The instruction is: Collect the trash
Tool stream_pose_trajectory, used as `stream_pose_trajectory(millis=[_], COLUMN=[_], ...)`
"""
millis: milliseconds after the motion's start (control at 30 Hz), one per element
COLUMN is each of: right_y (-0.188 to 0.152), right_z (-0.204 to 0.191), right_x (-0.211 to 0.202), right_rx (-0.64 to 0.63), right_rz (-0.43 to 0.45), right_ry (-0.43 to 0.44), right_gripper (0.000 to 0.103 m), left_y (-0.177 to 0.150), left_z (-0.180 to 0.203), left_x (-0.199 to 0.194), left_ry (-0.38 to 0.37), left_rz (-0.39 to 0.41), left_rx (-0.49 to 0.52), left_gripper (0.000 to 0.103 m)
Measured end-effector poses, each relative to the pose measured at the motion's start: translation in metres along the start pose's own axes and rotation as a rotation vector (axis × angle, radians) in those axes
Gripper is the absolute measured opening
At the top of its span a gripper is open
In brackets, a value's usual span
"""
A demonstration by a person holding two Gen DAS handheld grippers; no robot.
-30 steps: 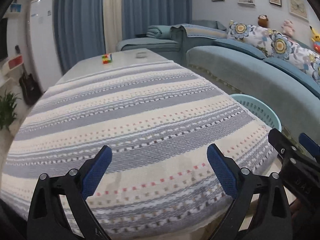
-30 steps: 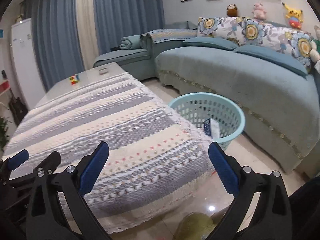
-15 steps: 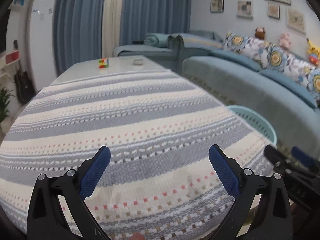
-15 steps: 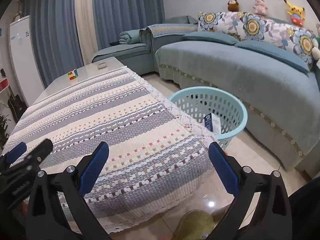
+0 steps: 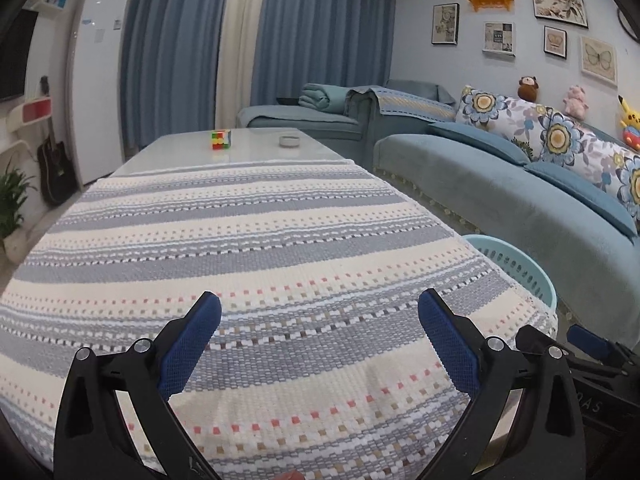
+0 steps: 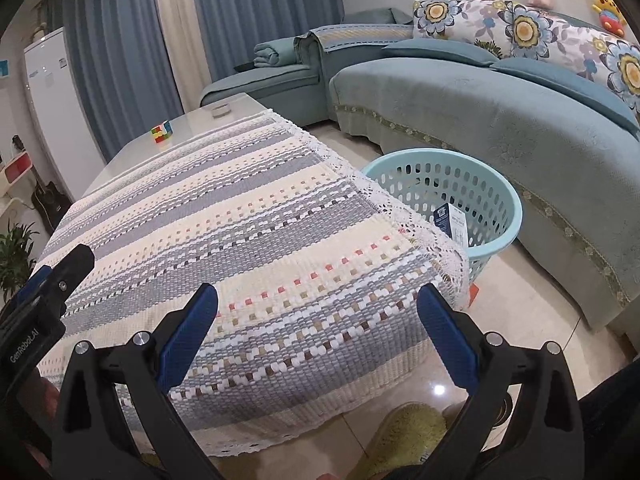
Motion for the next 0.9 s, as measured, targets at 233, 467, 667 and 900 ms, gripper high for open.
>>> stream_pose_trajectory(millis=[233,467,667,900], right_y=[-0.002,-0.004,-0.006,-0.007], right_z=[-0.001,-0.002,0.001,0.0], right_x=[0.002,0.004,0.007,0.009], right_rx=[-0.001,-0.001,0.008,0.005], right_rz=[-0.013,-0.03,-0.045,-0.055], right_ry=[0.005,0.005,0.004,0.006], right_gripper=[0.095,0.095,0.095,0.095], left_y=[-0.002,0.001,0.0,-0.002], left_z=[0.004,0.001,0.002,-0.002], left_x=[0.007,0.006,0.007,0.015], left_ry=[0.005,0.058,0.08,0.069], left_rz=[-0.024,-0.002,-0.005,-0.056], left_rx=[0.027,0.026,0.042,0.006], left_gripper=[0.096,0.096,0.096,0.096])
Point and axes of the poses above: each gripper's, at about its wrist camera, not at the fingertips, and x roughly the way its jaws point, z to its right, y to its top, the point moved 8 cm from there along x, roughly the way its jaws point, and after that the axes turned 15 degrees about -z, right-handed, at the moved point
